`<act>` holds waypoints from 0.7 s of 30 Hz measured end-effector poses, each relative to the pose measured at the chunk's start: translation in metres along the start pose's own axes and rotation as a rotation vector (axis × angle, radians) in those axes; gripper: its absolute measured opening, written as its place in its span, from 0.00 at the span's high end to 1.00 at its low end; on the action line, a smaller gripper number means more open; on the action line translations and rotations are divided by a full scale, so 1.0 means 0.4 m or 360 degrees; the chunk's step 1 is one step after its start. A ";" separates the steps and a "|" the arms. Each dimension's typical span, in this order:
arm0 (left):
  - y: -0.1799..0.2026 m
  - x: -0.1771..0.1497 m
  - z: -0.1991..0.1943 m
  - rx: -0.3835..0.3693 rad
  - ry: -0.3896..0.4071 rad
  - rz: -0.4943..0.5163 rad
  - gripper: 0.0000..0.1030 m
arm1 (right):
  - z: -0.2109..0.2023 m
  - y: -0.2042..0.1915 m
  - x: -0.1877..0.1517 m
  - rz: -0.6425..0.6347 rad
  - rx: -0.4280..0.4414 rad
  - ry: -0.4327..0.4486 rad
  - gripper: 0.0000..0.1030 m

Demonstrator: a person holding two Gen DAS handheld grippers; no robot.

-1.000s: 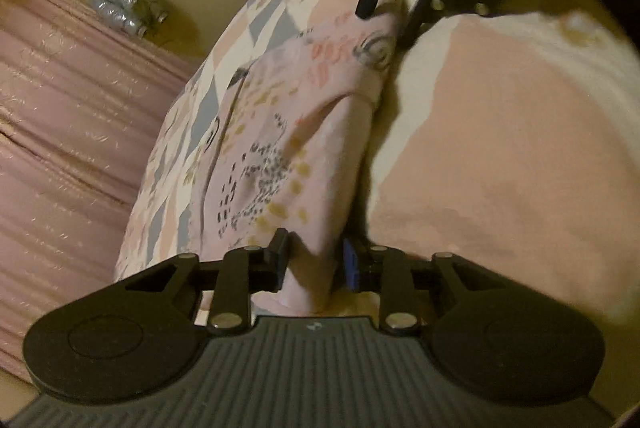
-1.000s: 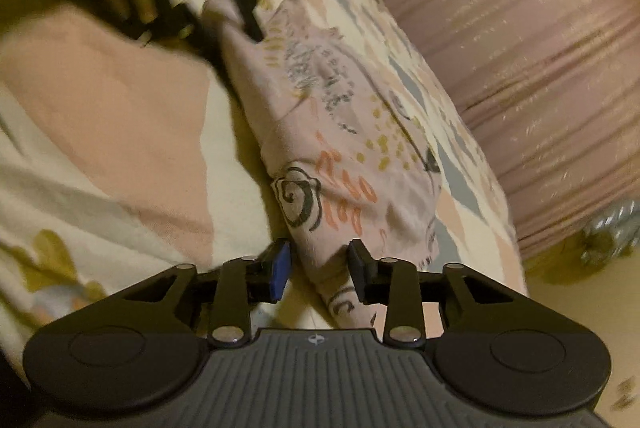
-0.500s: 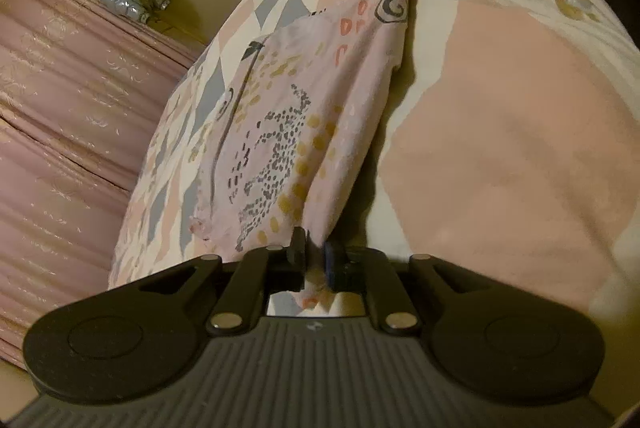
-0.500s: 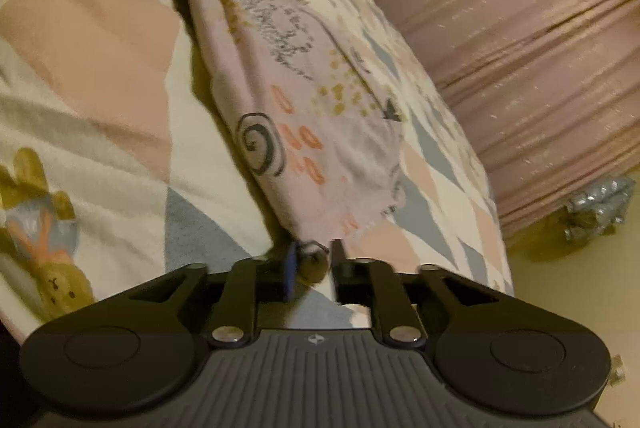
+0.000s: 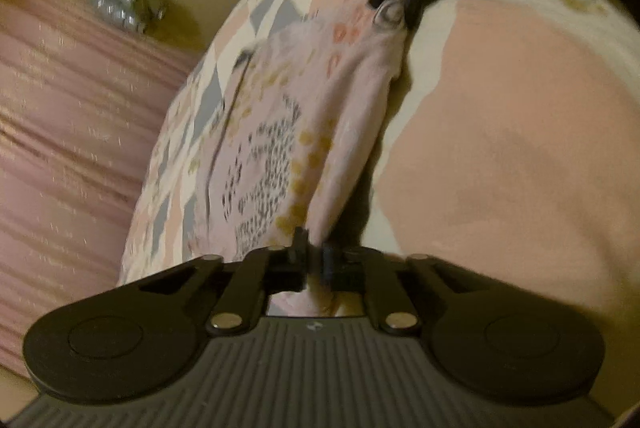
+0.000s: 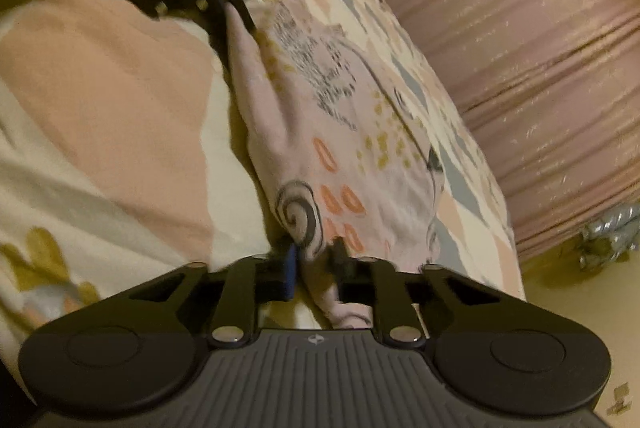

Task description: Fold clothes

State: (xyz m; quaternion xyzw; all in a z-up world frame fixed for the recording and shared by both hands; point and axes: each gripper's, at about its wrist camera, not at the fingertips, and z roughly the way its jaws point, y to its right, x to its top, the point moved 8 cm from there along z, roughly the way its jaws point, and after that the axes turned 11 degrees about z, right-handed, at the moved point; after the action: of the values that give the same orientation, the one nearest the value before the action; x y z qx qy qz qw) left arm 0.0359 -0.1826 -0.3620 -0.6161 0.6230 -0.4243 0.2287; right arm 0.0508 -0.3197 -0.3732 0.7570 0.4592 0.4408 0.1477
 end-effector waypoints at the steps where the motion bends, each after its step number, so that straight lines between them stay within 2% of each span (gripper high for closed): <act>1: -0.002 -0.003 -0.006 -0.0010 0.0001 -0.0021 0.95 | 0.000 0.010 -0.008 0.0022 -0.0009 -0.0010 0.92; 8: -0.014 -0.025 -0.045 -0.0080 0.0011 -0.0172 0.94 | -0.027 0.028 -0.063 0.0086 -0.0015 -0.0087 0.92; 11: -0.041 -0.025 -0.074 -0.0106 0.0025 -0.0246 0.91 | -0.059 0.033 -0.041 0.0193 0.0012 -0.0049 0.95; 13: -0.059 -0.031 -0.103 -0.0114 0.0048 -0.0323 0.88 | -0.080 0.036 -0.025 0.0268 0.0032 -0.0021 0.94; 17: -0.101 -0.035 -0.154 -0.0107 0.0111 -0.0500 0.88 | -0.123 0.044 0.008 0.0419 0.0072 0.0034 0.89; 21: -0.127 0.011 -0.136 -0.0089 0.0175 -0.0569 0.88 | -0.139 0.043 0.062 0.0555 0.0119 0.0101 0.89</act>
State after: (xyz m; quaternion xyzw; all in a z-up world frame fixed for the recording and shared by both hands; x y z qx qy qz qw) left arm 0.0205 -0.1671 -0.2907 -0.6988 0.5268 -0.4738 0.0981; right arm 0.0204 -0.3185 -0.3177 0.8159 0.3416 0.4659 0.0261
